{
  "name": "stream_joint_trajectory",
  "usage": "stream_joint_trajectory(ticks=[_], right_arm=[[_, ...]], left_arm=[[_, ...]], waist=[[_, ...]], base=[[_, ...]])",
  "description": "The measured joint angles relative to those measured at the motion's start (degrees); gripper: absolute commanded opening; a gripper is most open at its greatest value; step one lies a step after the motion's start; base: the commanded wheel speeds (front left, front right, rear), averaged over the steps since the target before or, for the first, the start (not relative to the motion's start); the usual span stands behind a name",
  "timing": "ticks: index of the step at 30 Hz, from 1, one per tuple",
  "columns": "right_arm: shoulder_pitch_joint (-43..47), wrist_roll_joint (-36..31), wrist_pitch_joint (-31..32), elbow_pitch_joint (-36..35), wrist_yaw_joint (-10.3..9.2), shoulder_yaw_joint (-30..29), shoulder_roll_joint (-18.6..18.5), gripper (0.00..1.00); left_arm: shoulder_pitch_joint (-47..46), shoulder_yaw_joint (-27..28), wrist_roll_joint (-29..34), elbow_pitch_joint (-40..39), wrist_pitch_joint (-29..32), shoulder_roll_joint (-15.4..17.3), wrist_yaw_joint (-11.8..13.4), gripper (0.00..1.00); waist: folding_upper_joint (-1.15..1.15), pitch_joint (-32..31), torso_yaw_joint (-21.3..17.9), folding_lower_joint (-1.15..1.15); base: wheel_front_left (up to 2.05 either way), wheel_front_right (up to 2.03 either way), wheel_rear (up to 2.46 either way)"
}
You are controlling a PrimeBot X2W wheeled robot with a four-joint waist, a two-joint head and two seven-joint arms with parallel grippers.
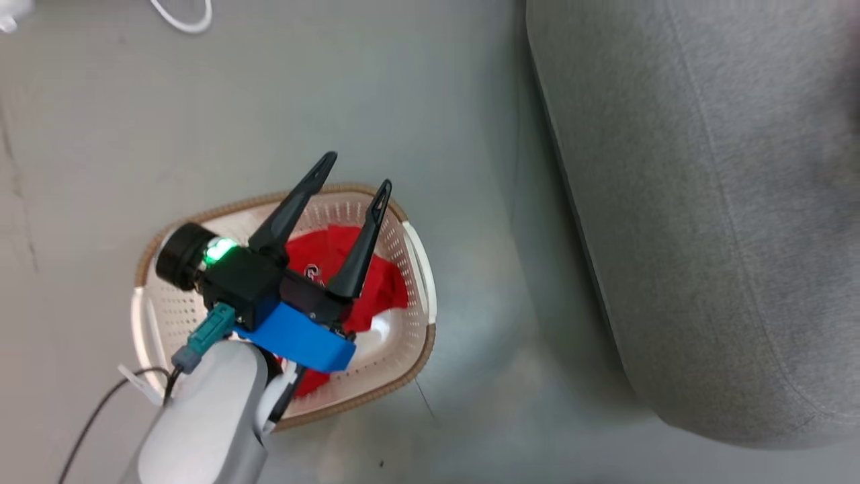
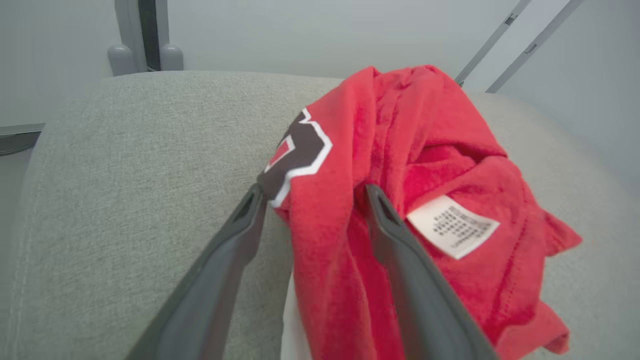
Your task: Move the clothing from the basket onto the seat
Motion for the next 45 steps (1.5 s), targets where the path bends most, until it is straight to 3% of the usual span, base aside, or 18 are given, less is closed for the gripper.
stream_joint_trajectory(ticks=[6, 14, 21, 32, 38, 45], right_arm=[[5.3, -1.38, -2.14, -1.71, -0.01, 3.8, -0.93, 1.0], [17.33, -0.55, -3.91, -11.17, 0.0, 9.76, 3.44, 1.0], [31.28, 2.35, -2.96, -25.09, -0.01, 12.55, 8.62, 1.0], [50.66, 4.43, 2.5, -45.11, 0.0, 11.85, 17.38, 1.0], [55.6, 4.25, 3.56, -49.02, -0.01, 10.7, 20.39, 1.0], [57.0, 2.93, 4.56, -51.21, -0.01, 11.15, 21.28, 1.0]], left_arm=[[5.96, 3.56, -1.37, 2.12, 0.0, -3.76, 0.0, 1.0], [14.72, 7.39, -1.64, 6.1, 0.0, -6.72, 0.02, 1.0], [19.35, 11.27, -1.15, 7.76, 0.0, -7.64, 0.15, 1.0], [24.51, 17.34, 0.38, 7.76, 0.0, -7.97, 0.33, 1.0], [25.78, 18.49, 1.43, 7.6, 0.0, -8.2, 0.33, 1.0], [26.8, 19.63, 1.77, 6.81, 0.0, -8.31, 0.32, 1.0]], waist=[[0.0, -8.02, 0.99, -0.02], [0.0, -20.24, 3.04, -0.03], [0.0, -28.58, 6.28, -0.04], [0.0, -34.36, 12.36, -0.02], [0.0, -35.11, 13.77, -0.01], [0.0, -35.47, 13.71, -0.01]], base=[[0.0, 0.0, 0.0], [0.0, 0.0, 0.0], [0.0, 0.0, 0.0], [0.0, 0.0, 0.0], [0.0, 0.0, 0.0], [0.0, 0.0, 0.0]])
